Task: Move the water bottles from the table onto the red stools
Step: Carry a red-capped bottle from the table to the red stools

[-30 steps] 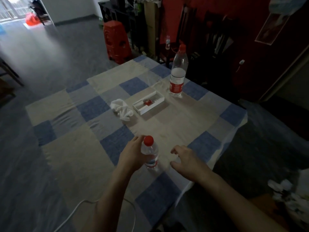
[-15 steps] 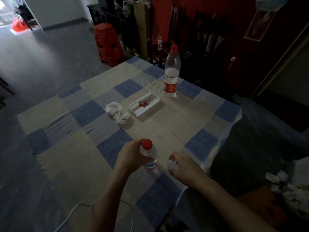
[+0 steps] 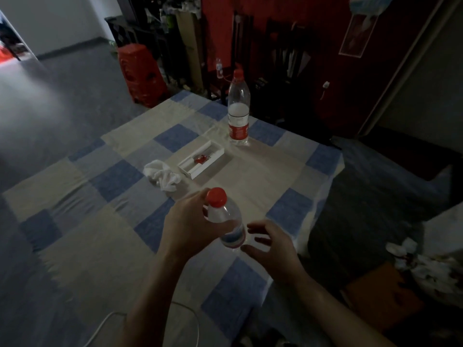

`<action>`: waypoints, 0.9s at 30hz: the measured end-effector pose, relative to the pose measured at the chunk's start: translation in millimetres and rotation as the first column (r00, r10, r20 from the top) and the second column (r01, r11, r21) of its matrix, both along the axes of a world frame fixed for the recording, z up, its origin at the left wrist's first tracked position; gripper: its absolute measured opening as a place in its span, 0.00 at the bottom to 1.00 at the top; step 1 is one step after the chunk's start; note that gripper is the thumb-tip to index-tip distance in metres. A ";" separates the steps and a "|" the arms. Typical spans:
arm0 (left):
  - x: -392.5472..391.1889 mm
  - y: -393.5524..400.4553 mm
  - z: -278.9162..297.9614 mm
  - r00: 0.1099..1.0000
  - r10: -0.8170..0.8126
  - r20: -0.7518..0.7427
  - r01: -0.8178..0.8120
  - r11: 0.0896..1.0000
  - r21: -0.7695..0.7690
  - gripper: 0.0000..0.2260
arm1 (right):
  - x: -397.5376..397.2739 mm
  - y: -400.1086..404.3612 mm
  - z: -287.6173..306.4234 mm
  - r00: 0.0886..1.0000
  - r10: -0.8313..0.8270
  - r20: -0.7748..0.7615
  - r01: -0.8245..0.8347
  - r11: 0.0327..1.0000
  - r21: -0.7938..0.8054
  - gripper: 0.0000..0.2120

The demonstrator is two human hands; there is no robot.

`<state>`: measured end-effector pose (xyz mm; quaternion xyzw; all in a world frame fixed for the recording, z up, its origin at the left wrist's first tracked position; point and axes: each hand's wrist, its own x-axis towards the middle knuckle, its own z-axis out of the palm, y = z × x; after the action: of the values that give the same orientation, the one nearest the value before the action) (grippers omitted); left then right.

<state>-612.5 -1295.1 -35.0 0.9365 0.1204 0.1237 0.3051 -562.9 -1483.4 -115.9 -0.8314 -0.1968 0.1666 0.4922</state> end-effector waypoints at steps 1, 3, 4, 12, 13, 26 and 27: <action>1.6 -2.3 1.3 1.000 -0.015 0.007 0.015 1.000 0.003 0.22 | -0.6 -1.0 0.8 1.000 -0.024 0.012 0.024 1.000 0.013 0.17; 4.7 -9.5 4.4 0.999 -0.042 0.011 0.041 0.999 0.026 0.20 | -1.4 -4.7 2.3 0.998 -0.052 0.030 0.051 0.998 0.037 0.18; 6.3 -13.6 5.3 0.999 -0.052 0.011 0.051 0.998 0.037 0.19 | -1.5 -6.7 3.3 0.998 -0.057 0.041 0.054 0.997 0.050 0.18; 17.7 -43.8 5.4 0.984 -0.177 -0.013 0.177 0.983 0.044 0.17 | -8.4 -29.1 12.8 0.990 -0.126 0.067 0.116 0.984 0.137 0.16; 19.9 -47.2 4.7 0.981 -0.194 -0.014 0.195 0.980 0.041 0.18 | -9.4 -32.9 13.1 0.989 -0.139 0.060 0.128 0.980 0.152 0.16; 48.0 -118.5 -8.1 0.909 -0.416 -0.030 0.416 0.909 0.017 0.19 | -30.0 -107.5 10.0 0.921 -0.387 -0.039 0.386 0.901 0.198 0.17; 48.8 -128.3 -6.4 0.898 -0.439 -0.027 0.440 0.898 0.000 0.19 | -32.8 -116.7 9.6 0.911 -0.410 -0.045 0.410 0.890 0.201 0.17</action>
<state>-563.7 -1423.3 -41.4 0.9420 -0.0903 0.0397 0.3207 -595.7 -1600.2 -106.3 -0.7987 -0.0328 0.0385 0.5996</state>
